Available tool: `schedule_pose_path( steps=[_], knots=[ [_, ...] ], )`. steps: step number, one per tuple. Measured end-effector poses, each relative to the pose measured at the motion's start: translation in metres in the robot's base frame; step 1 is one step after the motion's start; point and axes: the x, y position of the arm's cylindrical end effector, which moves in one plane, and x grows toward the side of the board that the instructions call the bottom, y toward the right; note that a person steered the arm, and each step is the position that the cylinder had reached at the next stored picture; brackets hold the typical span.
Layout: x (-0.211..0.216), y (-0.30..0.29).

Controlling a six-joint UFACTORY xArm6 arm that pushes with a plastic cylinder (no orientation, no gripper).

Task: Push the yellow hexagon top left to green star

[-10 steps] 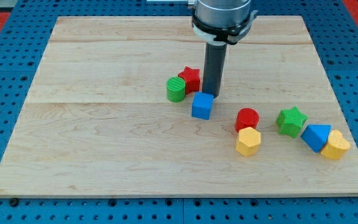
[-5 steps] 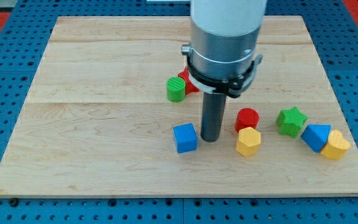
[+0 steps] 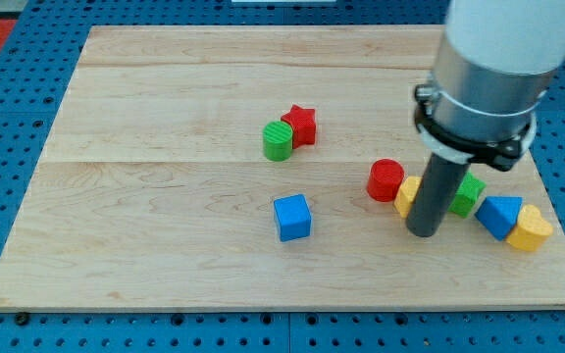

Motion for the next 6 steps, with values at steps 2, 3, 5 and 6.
schedule_pose_path(
  steps=[2, 3, 5, 6],
  knots=[
    [-0.029, -0.009],
    [-0.036, -0.011],
    [-0.053, -0.051],
    [-0.042, -0.064]
  ],
)
